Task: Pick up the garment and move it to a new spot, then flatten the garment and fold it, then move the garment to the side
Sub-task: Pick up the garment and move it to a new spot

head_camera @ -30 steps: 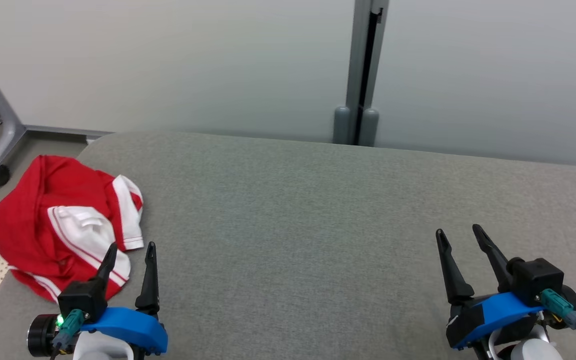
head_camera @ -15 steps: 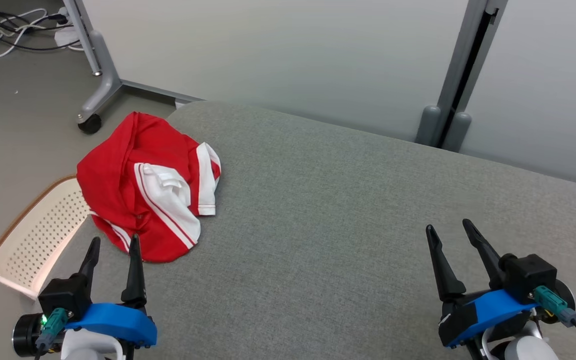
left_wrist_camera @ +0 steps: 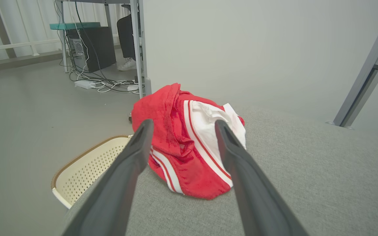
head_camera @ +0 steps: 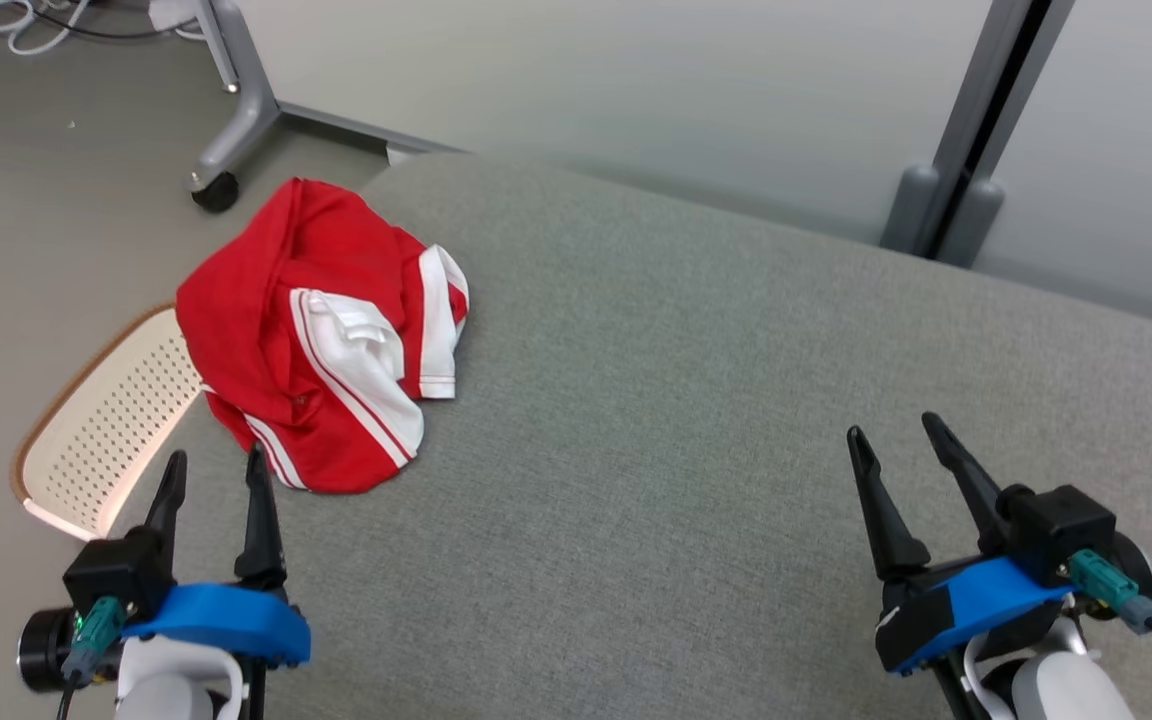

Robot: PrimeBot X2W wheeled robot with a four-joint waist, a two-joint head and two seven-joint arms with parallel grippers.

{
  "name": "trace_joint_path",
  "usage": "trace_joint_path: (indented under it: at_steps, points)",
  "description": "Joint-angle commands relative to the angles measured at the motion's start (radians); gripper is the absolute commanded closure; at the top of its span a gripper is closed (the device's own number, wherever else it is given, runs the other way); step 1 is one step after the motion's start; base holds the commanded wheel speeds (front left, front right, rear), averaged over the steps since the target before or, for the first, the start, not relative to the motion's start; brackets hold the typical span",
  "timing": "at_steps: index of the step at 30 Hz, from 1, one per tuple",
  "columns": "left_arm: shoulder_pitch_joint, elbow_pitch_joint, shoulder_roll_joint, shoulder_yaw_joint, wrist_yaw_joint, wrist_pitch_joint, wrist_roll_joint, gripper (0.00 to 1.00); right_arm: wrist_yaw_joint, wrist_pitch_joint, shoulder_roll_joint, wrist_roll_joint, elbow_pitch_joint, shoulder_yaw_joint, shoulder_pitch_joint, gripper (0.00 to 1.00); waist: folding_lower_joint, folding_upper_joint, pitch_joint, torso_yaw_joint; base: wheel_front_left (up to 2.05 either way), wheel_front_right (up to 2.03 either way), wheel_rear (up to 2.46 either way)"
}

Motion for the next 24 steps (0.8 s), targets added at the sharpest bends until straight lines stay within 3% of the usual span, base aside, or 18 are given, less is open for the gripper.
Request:
trace_joint_path:
  at_steps: [1,8,16,24]
  points:
    - [-0.032,-0.002,-0.008,0.003,0.003,-0.003,0.005,0.00,0.000,0.006,-0.009,-0.002,-0.012,0.001,-0.025,0.00,0.0001,0.0000,0.021,0.001,0.00,0.00,0.00]
    - [-0.200,0.105,-0.028,-0.020,-0.026,0.002,-0.019,0.00,0.000,0.055,-0.045,-0.019,-0.074,0.004,-0.075,0.00,0.0001,0.0000,0.162,-0.019,0.00,0.00,0.00]
    - [-0.467,0.385,-0.033,-0.056,-0.058,0.037,-0.091,0.00,0.000,0.109,-0.090,-0.031,-0.140,0.012,-0.126,0.00,0.0001,0.0000,0.323,-0.049,0.00,0.00,0.00]
    - [-0.640,0.650,-0.014,-0.063,-0.064,0.054,-0.162,0.00,0.000,0.131,-0.116,-0.034,-0.178,-0.005,-0.140,0.00,0.0001,0.0000,0.386,-0.068,0.00,0.00,0.00]
